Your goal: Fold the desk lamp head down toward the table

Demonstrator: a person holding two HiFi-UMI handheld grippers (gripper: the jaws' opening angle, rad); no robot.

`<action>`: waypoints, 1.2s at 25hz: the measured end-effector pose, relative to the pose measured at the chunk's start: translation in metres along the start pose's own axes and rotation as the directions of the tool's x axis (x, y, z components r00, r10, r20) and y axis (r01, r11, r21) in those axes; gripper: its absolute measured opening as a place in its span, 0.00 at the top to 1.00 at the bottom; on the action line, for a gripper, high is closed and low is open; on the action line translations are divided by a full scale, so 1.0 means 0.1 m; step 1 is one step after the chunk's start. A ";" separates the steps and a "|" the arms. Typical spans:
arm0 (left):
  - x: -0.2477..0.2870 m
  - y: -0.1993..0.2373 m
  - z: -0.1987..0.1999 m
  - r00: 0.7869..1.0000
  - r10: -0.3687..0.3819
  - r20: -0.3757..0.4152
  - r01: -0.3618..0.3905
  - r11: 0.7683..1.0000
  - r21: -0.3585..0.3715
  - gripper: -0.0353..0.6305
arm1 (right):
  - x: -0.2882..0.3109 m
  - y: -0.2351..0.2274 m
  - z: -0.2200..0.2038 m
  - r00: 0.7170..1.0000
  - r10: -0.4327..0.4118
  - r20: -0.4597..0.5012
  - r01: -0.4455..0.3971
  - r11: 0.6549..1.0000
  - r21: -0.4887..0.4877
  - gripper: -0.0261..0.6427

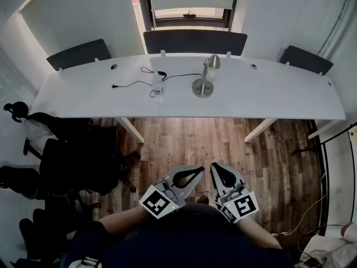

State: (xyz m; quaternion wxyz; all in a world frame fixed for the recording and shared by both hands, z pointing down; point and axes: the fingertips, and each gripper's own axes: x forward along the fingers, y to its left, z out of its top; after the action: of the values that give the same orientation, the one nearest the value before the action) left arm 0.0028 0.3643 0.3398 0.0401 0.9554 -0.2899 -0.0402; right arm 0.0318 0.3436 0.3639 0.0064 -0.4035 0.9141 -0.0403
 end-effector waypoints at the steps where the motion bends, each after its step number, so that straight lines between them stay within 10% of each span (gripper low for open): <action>1: 0.00 0.00 0.00 1.000 -0.001 0.001 0.001 1.000 0.003 0.94 | -0.01 -0.01 0.00 1.000 -0.002 0.000 0.002 1.000 0.000 0.95; 30: 0.78 0.24 -0.13 0.991 0.132 0.025 -0.132 0.991 0.018 0.94 | -0.06 -0.85 -0.02 0.992 0.122 0.021 -0.122 0.992 -0.011 0.95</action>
State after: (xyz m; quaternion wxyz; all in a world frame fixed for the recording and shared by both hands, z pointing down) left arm 0.0549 0.3015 0.3505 0.0300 0.9339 -0.3532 -0.0460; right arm 0.0984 0.2913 0.3726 0.0169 -0.3473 0.9371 -0.0307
